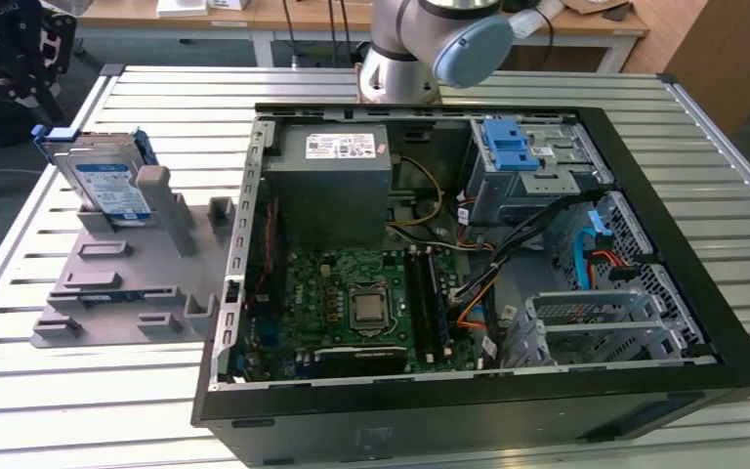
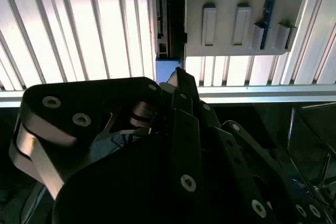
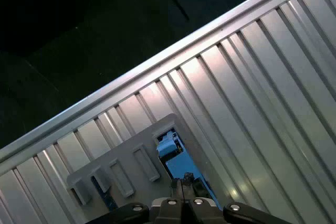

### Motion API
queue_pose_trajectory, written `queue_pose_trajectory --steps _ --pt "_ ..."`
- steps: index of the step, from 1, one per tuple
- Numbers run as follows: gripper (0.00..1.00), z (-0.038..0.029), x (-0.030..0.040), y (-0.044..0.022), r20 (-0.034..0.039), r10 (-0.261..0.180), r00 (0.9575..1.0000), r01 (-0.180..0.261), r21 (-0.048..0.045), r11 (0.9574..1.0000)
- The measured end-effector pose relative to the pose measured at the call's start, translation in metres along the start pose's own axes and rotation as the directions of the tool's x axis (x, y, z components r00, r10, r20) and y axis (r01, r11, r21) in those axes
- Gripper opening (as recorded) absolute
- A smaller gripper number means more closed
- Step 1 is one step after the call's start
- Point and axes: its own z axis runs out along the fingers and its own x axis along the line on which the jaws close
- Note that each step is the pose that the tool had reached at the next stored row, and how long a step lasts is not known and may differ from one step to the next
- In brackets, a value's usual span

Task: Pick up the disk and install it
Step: 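Pick up the disk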

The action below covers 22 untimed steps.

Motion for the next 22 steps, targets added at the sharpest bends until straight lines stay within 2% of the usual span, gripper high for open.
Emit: queue_pose_trajectory --steps 1,4,8,19,22 --pt "0.11 0.0 0.0 0.0 0.0 0.001 1.0 -0.001 0.0 1.0" --pt "0.11 0.0001 -0.0001 0.0001 0.0019 0.05 0.9987 -0.05 -0.0003 0.9987" --pt "0.11 0.0001 0.0 0.0 0.0026 0.063 0.998 -0.063 -0.0004 0.998" --pt "0.11 0.0001 0.0 0.0 0.0027 0.063 0.998 -0.063 -0.0004 0.998" --pt "0.11 0.0002 0.0001 0.0 0.0014 0.032 0.9995 -0.032 -0.0002 0.9995"
